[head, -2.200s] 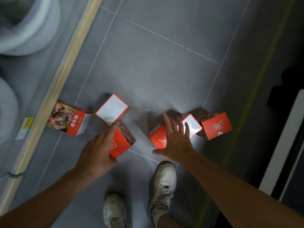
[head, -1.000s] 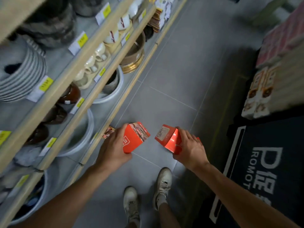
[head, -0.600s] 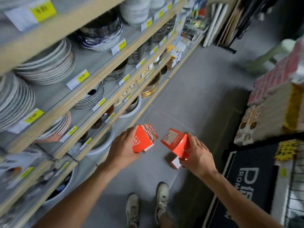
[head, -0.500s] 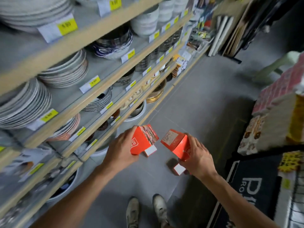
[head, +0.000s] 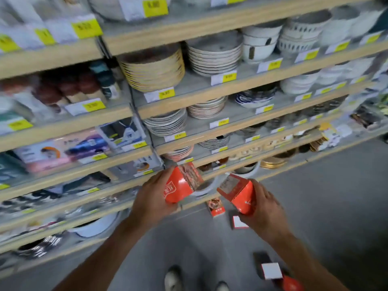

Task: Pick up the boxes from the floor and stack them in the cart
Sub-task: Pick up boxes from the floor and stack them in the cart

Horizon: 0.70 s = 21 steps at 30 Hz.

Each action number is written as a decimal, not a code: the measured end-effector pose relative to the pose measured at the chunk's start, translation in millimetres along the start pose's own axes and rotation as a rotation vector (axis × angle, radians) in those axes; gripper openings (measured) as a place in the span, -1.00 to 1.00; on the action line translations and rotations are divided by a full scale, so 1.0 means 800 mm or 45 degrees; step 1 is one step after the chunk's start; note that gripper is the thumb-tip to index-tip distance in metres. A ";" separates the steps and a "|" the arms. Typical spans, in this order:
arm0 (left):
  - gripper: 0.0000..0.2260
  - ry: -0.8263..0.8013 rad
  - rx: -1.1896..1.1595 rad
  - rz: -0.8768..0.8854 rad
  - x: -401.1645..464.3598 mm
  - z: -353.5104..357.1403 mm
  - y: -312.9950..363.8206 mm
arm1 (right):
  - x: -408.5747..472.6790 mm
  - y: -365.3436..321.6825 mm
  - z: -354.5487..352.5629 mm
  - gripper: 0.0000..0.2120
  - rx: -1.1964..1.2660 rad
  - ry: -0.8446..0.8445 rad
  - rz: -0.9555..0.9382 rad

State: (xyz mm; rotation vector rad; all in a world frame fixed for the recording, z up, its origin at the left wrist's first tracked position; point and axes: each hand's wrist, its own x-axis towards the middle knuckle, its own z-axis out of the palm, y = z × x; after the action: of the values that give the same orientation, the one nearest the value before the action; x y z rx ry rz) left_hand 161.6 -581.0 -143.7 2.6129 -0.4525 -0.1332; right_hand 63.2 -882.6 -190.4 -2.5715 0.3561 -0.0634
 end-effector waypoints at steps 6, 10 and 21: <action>-0.07 0.256 -0.048 -0.303 -0.089 -0.080 -0.075 | 0.029 -0.134 0.036 -0.10 0.025 -0.169 -0.319; -0.12 0.408 -0.105 -0.472 -0.165 -0.118 -0.137 | 0.024 -0.229 0.078 -0.02 -0.025 -0.270 -0.516; -0.10 0.746 -0.213 -0.925 -0.379 -0.210 -0.319 | -0.061 -0.509 0.211 0.01 -0.085 -0.474 -0.985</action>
State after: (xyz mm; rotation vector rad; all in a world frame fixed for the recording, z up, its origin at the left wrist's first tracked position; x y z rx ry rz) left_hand -20.2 -192.1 -113.4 2.3701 0.6798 0.3375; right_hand 133.5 -450.0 -121.7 -2.5583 -0.7861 0.1489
